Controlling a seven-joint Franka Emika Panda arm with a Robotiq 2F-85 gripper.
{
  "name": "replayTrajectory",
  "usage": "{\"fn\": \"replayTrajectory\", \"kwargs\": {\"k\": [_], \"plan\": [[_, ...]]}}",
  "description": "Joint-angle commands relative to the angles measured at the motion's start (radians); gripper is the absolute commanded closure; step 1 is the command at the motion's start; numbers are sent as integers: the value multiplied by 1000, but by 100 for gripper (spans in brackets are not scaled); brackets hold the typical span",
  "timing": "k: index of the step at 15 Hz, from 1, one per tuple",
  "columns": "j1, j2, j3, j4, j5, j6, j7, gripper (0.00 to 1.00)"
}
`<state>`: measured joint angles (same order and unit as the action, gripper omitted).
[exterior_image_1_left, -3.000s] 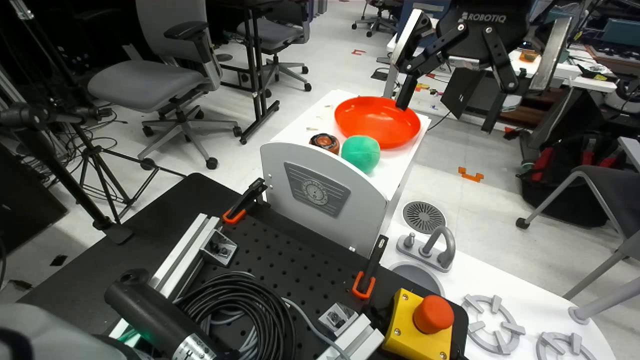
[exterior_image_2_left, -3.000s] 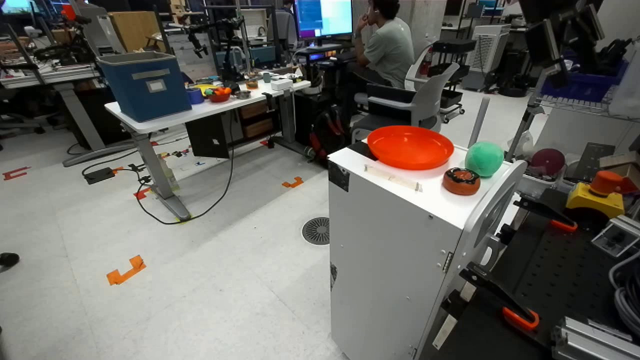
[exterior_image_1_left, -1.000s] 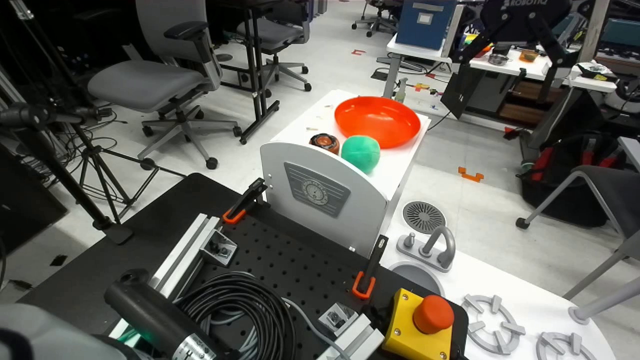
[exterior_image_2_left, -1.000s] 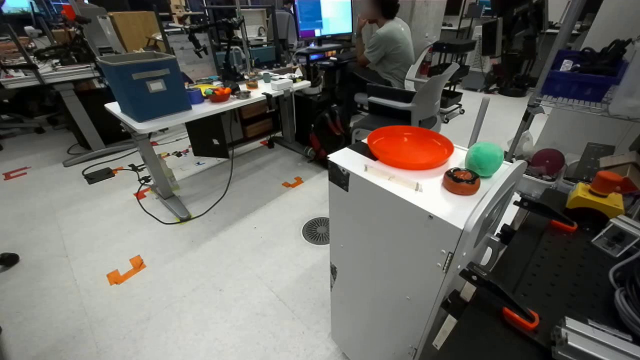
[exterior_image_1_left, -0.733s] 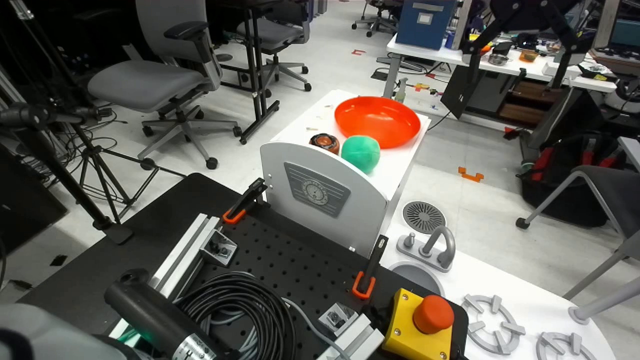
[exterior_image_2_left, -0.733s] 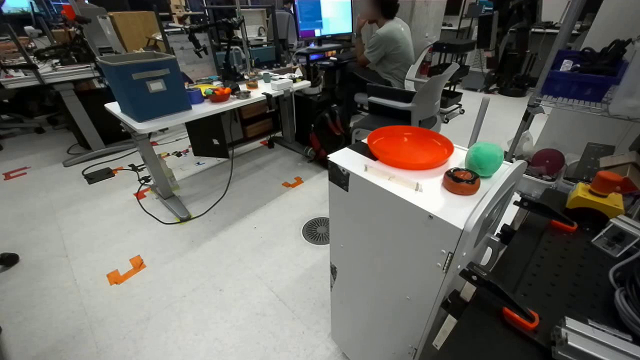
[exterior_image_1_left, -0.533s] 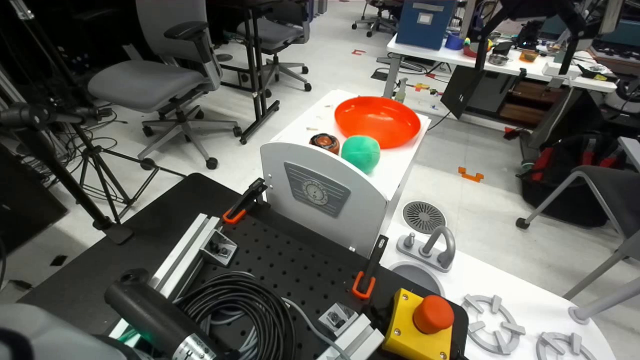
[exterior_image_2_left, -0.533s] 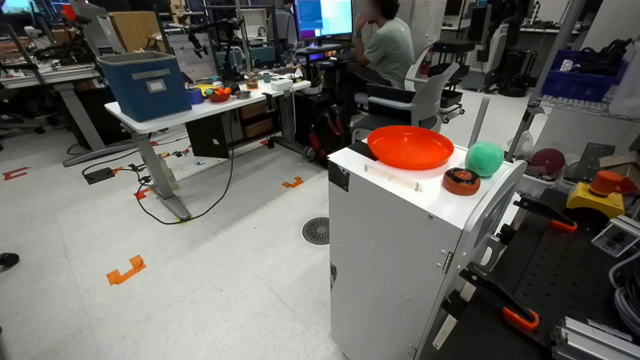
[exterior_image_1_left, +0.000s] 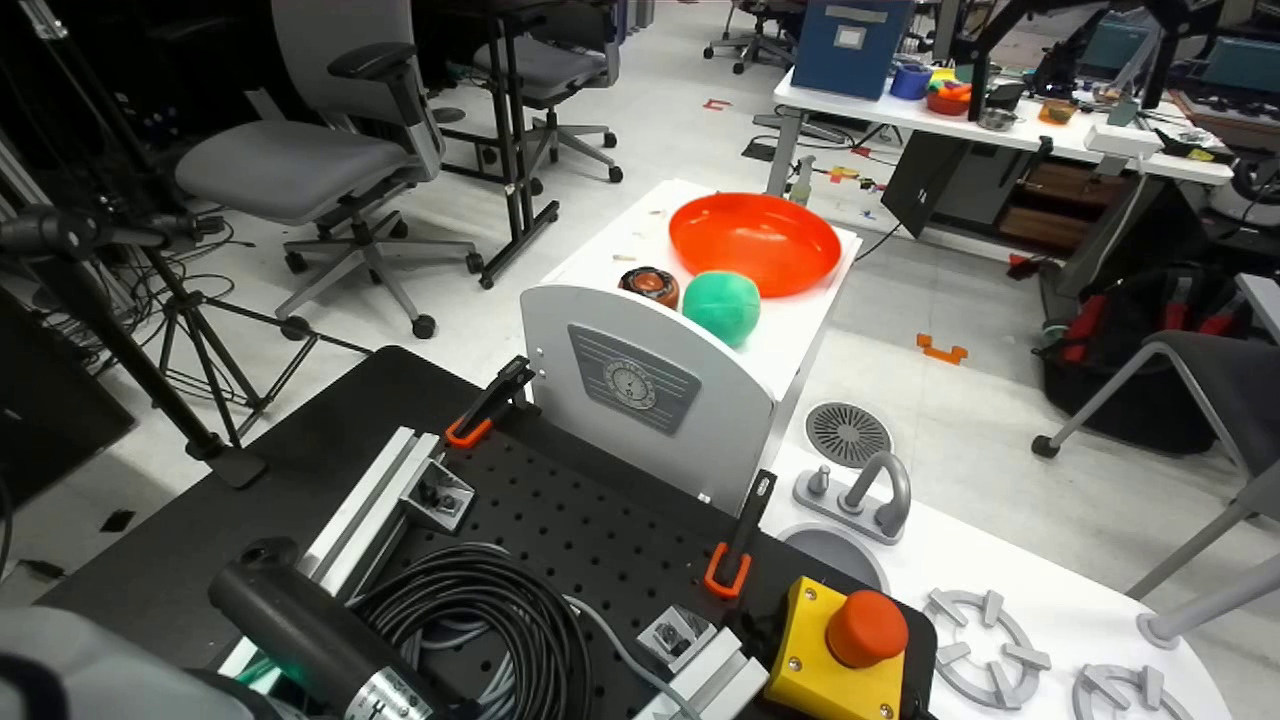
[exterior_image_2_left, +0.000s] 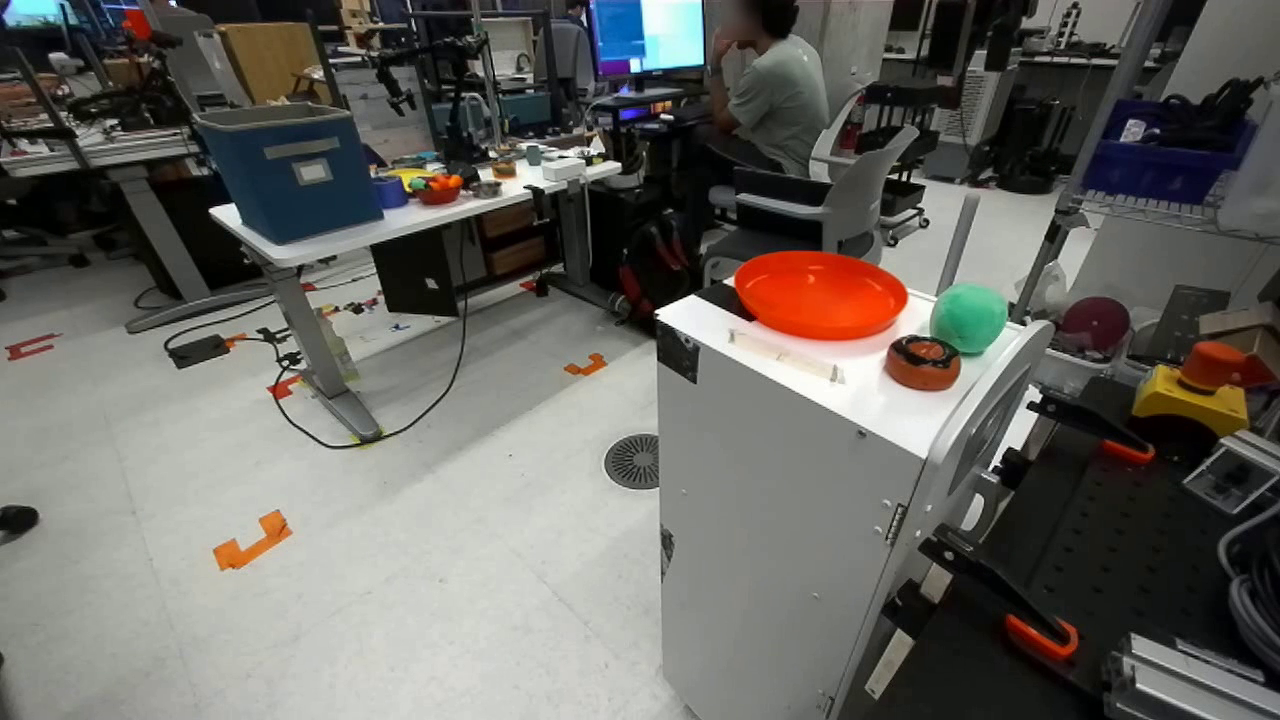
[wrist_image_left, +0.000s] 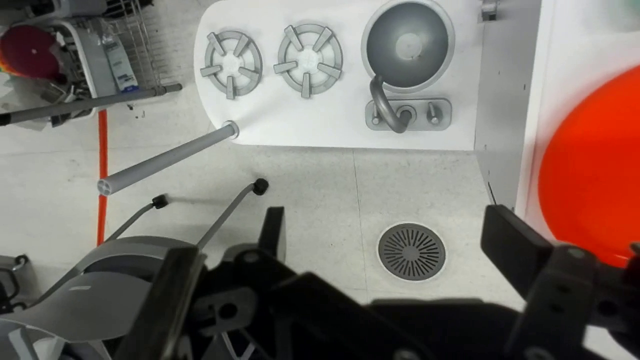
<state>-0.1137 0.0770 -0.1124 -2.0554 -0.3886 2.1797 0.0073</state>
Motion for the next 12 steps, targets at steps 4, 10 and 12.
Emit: {"fn": "replayTrajectory", "kwargs": {"k": [4, 10, 12], "plan": [[12, -27, -4, -12, -136, -178, -1, 0], [-19, -31, -6, -41, 267, -163, -52, 0], [-24, -30, -7, -43, 361, -172, -69, 0]]}}
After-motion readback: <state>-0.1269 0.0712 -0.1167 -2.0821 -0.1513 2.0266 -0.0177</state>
